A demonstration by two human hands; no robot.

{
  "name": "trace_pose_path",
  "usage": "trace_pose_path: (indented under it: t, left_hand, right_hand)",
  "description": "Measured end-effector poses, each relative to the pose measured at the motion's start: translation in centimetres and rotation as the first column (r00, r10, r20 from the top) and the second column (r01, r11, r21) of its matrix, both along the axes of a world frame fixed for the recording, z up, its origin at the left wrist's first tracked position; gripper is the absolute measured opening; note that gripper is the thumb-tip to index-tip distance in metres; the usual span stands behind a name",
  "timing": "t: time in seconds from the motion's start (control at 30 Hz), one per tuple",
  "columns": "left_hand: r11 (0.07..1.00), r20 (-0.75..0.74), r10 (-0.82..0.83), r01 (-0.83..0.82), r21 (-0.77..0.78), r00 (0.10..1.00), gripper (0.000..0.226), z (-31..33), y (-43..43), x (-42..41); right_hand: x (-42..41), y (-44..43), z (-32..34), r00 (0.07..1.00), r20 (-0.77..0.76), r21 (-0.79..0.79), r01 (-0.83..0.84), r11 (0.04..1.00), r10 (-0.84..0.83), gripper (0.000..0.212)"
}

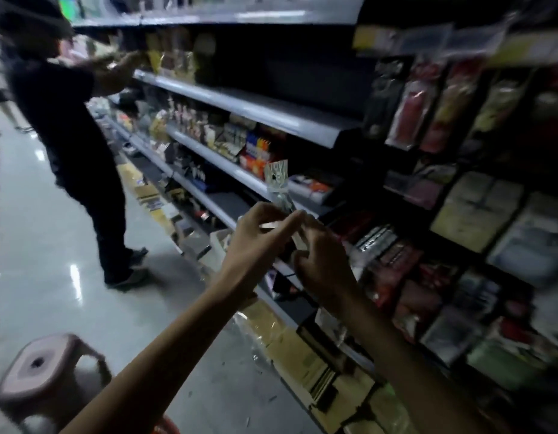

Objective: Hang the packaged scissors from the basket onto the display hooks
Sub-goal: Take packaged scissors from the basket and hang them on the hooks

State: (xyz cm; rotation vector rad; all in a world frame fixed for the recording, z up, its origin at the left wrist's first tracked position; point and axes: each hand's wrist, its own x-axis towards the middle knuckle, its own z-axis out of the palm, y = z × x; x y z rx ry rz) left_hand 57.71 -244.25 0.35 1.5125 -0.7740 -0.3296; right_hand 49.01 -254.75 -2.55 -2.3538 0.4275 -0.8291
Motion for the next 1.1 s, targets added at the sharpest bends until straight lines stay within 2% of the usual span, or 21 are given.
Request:
trace_pose_path:
  t: [0.13, 0.23, 0.4, 0.57, 0.7, 0.8, 0.9, 1.0, 1.1]
  left_hand:
    - [0.991, 0.131, -0.127, 0.132, -0.031, 0.983, 0.034, 3.0, -3.3, -2.5]
    - [0.977, 0.127, -0.175, 0.188, -0.102, 0.976, 0.04, 5.2, -6.1, -3.9]
    - [0.936, 0.044, -0.308, 0.311, -0.165, 0.95, 0.058, 10.8, -10.4, -6.5]
    - [0.815, 0.025, -0.537, 0.526, -0.244, 0.843, 0.033, 15.1, -13.6, -8.5]
    - [0.783, 0.065, -0.563, 0.557, -0.278, 0.824, 0.023, 17.1, -15.6, -8.4]
    - [0.75, 0.117, -0.576, 0.58, -0.318, 0.809, 0.017, 18.5, -16.6, -7.5]
    - [0.696, 0.135, -0.625, 0.627, -0.349, 0.769, 0.016, 19.9, -17.2, -6.0]
    - [0.651, 0.173, -0.661, 0.673, -0.352, 0.73, 0.017, 21.4, -17.9, -4.1]
    - [0.601, 0.184, -0.714, 0.726, -0.335, 0.676, 0.019, 22.8, -18.7, -1.9]
  right_hand:
    - [-4.6, -2.6, 4.6, 0.983, 0.121, 0.223, 0.11, 0.969, -0.14, 0.041]
    - [-7.9, -4.7, 7.7, 0.945, 0.223, 0.401, 0.135, 0.906, -0.24, 0.025]
    - [-13.3, -8.5, 12.1, 0.93, 0.277, 0.512, 0.069, 0.856, -0.24, 0.037]
    - [-16.1, -10.7, 14.6, 0.912, 0.284, 0.546, 0.098, 0.832, -0.295, 0.034]
    - [-17.4, -11.2, 16.6, 0.92, 0.28, 0.535, 0.089, 0.84, -0.276, 0.03]
    - [-17.2, -11.2, 18.6, 0.922, 0.29, 0.452, 0.103, 0.886, -0.255, 0.026]
    - [-15.9, -10.4, 21.4, 0.891, 0.36, 0.39, 0.127, 0.912, -0.278, 0.016]
    - [-13.7, -10.1, 24.0, 0.837, 0.423, 0.315, 0.224, 0.923, -0.347, 0.012]
    - [-10.6, -10.5, 26.2, 0.769, 0.487, 0.305, 0.295, 0.905, -0.415, 0.023]
